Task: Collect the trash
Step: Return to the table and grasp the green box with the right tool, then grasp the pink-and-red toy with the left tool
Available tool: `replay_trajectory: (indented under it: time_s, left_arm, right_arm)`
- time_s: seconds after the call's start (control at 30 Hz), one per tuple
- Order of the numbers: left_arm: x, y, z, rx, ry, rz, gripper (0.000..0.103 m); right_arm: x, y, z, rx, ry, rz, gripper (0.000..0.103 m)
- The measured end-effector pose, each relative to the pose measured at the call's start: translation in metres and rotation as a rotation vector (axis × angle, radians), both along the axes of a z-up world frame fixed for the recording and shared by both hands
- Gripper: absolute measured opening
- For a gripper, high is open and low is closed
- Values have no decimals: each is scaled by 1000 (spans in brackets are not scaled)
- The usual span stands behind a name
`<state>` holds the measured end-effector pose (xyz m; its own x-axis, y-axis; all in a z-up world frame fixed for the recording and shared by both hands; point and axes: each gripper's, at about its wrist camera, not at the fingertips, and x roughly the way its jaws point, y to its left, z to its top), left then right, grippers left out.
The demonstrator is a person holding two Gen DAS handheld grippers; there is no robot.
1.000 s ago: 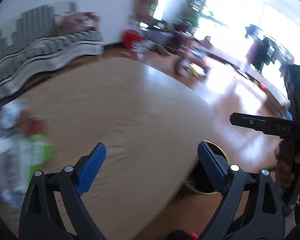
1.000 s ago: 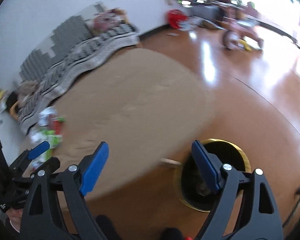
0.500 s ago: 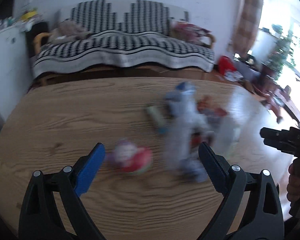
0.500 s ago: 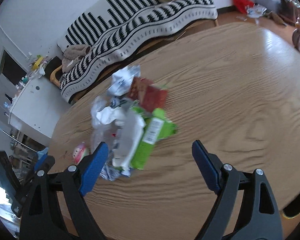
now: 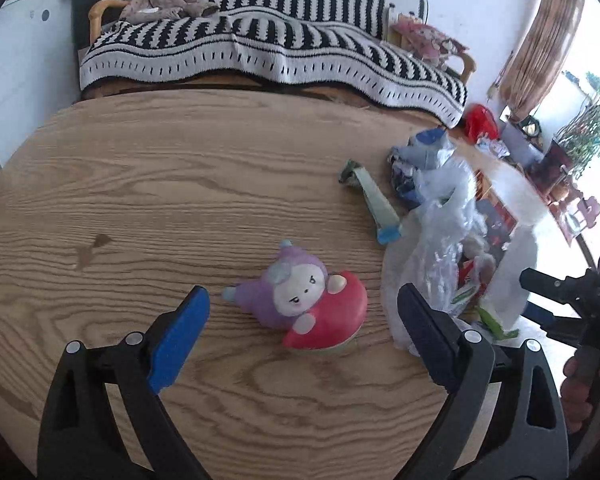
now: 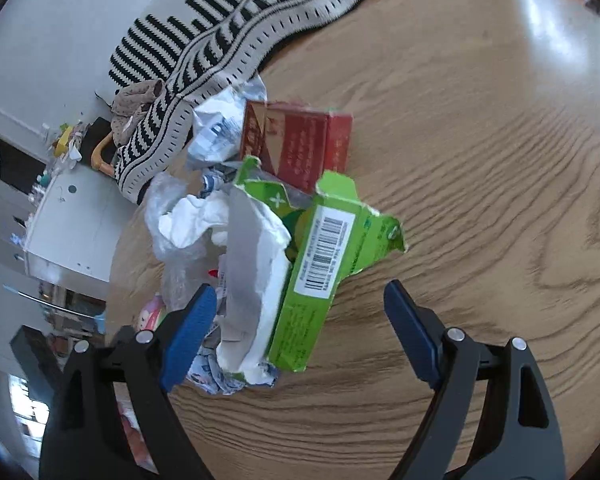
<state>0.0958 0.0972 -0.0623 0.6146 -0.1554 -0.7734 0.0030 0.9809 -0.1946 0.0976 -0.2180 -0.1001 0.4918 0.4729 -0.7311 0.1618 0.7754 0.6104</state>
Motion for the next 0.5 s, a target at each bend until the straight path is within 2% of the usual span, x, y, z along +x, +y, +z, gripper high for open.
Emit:
replay_trajectory:
  time_s: [0.17, 0.2, 0.23, 0.3, 0.33, 0.37, 0.5]
  left_arm:
    - [11, -14, -14, 38, 37, 27, 93]
    - [12, -15, -15, 45, 38, 33, 93]
    - [12, -15, -16, 52, 37, 40, 93]
    - [12, -16, -16, 54, 31, 54, 91]
    - [11, -16, -13, 56, 28, 66, 77]
    - [10, -15, -11, 58, 27, 71, 71]
    - [4, -15, 5, 12, 6, 67, 60]
  right_arm:
    - [5, 2, -4, 33, -10, 1, 82]
    - [4, 3, -4, 34, -13, 4, 76]
    - [5, 5, -6, 41, -10, 18, 56]
    - [5, 7, -10, 81, -1, 50, 36]
    - [4, 7, -10, 96, -2, 56, 33]
    - [2, 6, -8, 97, -10, 60, 32]
    - [-10, 1, 16, 62, -101, 75, 30]
